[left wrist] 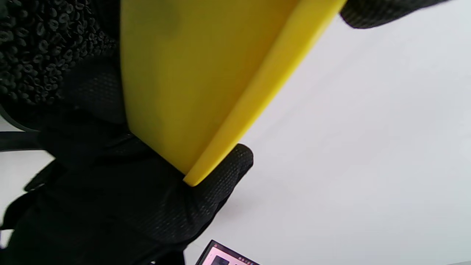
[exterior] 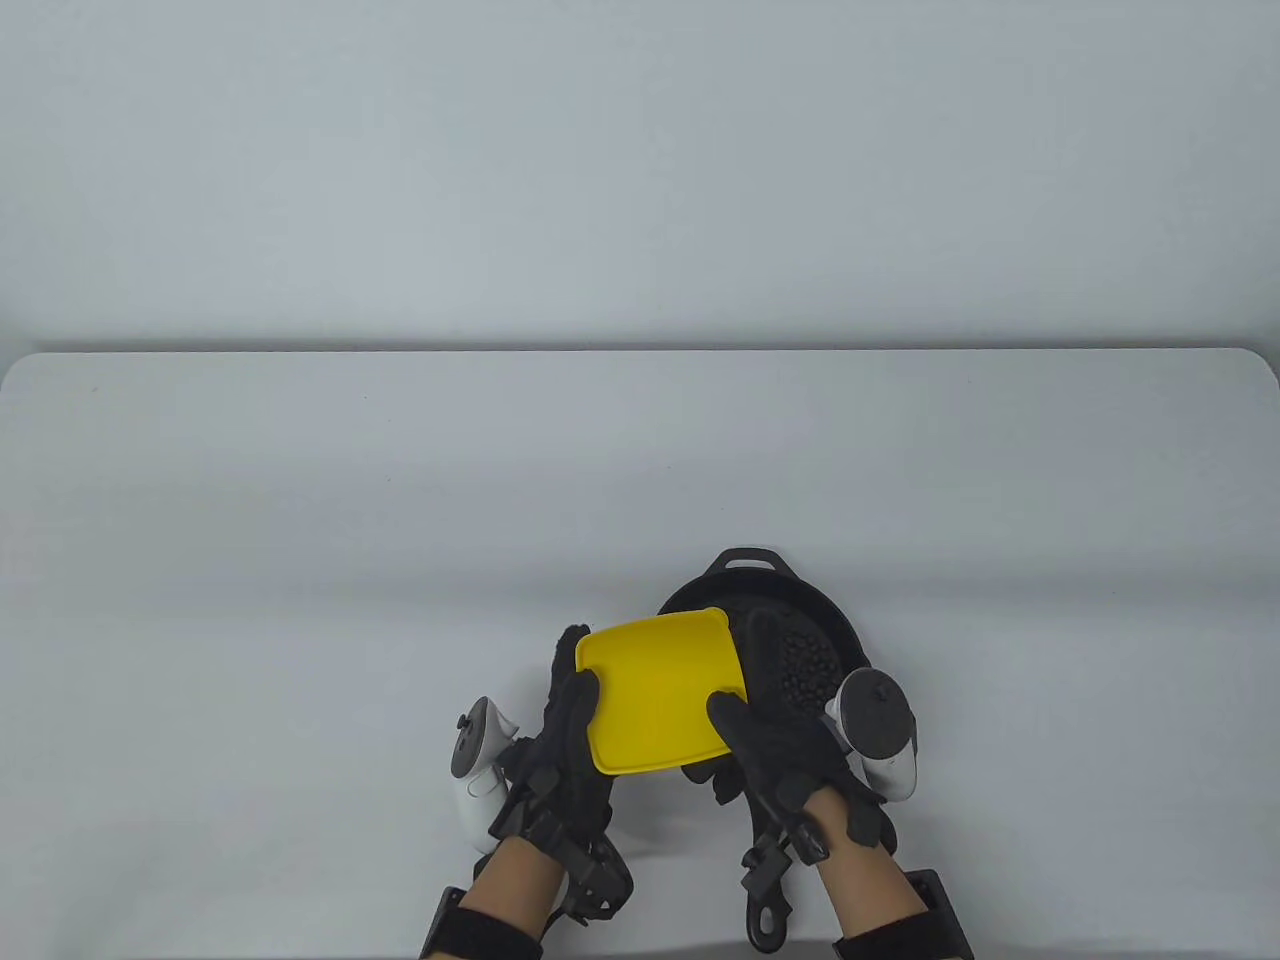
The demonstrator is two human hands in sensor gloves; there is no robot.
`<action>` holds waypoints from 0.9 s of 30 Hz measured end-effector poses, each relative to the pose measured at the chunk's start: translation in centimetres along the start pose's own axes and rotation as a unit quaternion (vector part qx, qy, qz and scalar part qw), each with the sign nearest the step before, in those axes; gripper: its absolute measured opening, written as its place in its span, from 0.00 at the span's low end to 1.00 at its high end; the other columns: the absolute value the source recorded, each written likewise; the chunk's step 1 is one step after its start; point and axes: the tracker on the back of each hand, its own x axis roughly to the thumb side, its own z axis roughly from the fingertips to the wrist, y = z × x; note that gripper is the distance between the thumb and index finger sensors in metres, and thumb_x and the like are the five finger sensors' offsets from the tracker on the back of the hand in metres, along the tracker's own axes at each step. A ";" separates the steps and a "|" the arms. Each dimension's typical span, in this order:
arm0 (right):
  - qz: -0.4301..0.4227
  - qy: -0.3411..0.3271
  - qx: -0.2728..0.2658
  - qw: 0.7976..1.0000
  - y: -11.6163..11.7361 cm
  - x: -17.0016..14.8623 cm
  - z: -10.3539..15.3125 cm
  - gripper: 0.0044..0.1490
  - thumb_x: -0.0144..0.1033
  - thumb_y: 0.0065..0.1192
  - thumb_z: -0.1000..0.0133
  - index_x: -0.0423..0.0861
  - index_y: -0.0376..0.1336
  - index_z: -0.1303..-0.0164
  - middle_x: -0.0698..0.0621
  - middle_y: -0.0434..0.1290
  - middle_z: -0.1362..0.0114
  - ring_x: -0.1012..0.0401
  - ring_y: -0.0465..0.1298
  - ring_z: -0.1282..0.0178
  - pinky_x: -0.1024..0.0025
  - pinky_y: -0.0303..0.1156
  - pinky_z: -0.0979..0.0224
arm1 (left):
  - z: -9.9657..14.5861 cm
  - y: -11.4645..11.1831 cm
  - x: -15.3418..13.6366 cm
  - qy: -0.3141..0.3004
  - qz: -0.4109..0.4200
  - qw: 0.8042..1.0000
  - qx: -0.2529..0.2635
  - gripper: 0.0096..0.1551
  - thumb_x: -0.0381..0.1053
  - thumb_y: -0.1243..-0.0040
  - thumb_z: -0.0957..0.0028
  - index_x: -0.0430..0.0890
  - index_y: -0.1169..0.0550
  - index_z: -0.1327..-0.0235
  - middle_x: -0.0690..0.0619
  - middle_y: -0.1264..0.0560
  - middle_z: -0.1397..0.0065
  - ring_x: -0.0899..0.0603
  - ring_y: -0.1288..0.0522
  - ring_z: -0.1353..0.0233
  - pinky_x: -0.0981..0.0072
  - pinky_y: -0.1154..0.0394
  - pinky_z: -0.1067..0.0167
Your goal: Sprinkle coffee beans onto the frying pan
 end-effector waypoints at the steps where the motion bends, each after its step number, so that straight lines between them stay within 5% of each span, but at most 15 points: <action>1: 0.002 0.003 -0.005 1.000 -0.1 0.0 0.1 0.55 0.61 0.36 0.32 0.48 0.10 0.31 0.27 0.20 0.27 0.43 0.79 0.56 0.73 0.80 0.62 | 0.0 0.0 0.0 0.004 -0.012 1.000 0.000 0.57 0.81 0.56 0.48 0.62 0.73 0.28 0.38 0.56 0.19 0.29 0.37 0.25 0.46 0.30 0.32; 6: 0.058 0.003 -0.031 0.998 -1.0 0.0 0.5 0.53 0.59 0.32 0.32 0.47 0.08 0.33 0.27 0.18 0.28 0.42 0.78 0.53 0.72 0.80 0.59 | 0.2 -0.1 0.0 0.050 -0.136 0.989 0.031 0.56 0.81 0.59 0.47 0.65 0.80 0.40 0.36 0.47 0.24 0.32 0.27 0.39 0.57 0.23 0.45; 17: 0.144 0.010 -0.010 0.989 -0.8 -0.4 0.4 0.55 0.63 0.35 0.33 0.47 0.11 0.31 0.28 0.19 0.27 0.39 0.77 0.52 0.66 0.80 0.58 | 0.4 0.6 0.6 0.072 -0.209 0.973 0.065 0.49 0.74 0.62 0.45 0.60 0.73 0.31 0.33 0.38 0.31 0.36 0.22 0.48 0.60 0.21 0.55; 20: 0.255 -0.007 -0.016 0.967 -1.1 0.7 0.4 0.58 0.65 0.42 0.34 0.45 0.16 0.27 0.29 0.21 0.25 0.35 0.75 0.51 0.61 0.79 0.58 | 0.5 1.0 1.0 0.065 -0.209 0.972 0.083 0.49 0.74 0.60 0.44 0.59 0.69 0.28 0.33 0.39 0.30 0.35 0.23 0.47 0.60 0.21 0.54; 24: 0.402 -0.055 -0.007 0.914 -1.9 2.9 0.9 0.60 0.70 0.46 0.37 0.51 0.16 0.25 0.33 0.21 0.22 0.29 0.66 0.33 0.49 0.75 0.45 | 0.8 1.9 2.2 0.057 -0.237 0.963 0.113 0.49 0.73 0.59 0.44 0.58 0.66 0.24 0.34 0.40 0.28 0.34 0.23 0.46 0.59 0.21 0.53; 25: 0.423 -0.066 0.000 0.904 -2.2 3.4 1.0 0.59 0.69 0.47 0.37 0.54 0.17 0.25 0.36 0.20 0.21 0.28 0.58 0.25 0.40 0.64 0.31 | 0.9 2.3 2.6 0.054 -0.248 0.959 0.124 0.48 0.73 0.59 0.44 0.58 0.65 0.24 0.33 0.40 0.28 0.34 0.23 0.46 0.59 0.21 0.53; 27: 0.465 -0.056 0.009 0.883 -3.2 4.1 1.4 0.58 0.68 0.48 0.37 0.57 0.17 0.25 0.41 0.15 0.23 0.28 0.37 0.20 0.30 0.41 0.27 | 1.6 3.3 3.6 0.057 -0.266 0.949 0.159 0.48 0.73 0.59 0.44 0.57 0.63 0.22 0.33 0.39 0.28 0.34 0.23 0.46 0.59 0.21 0.53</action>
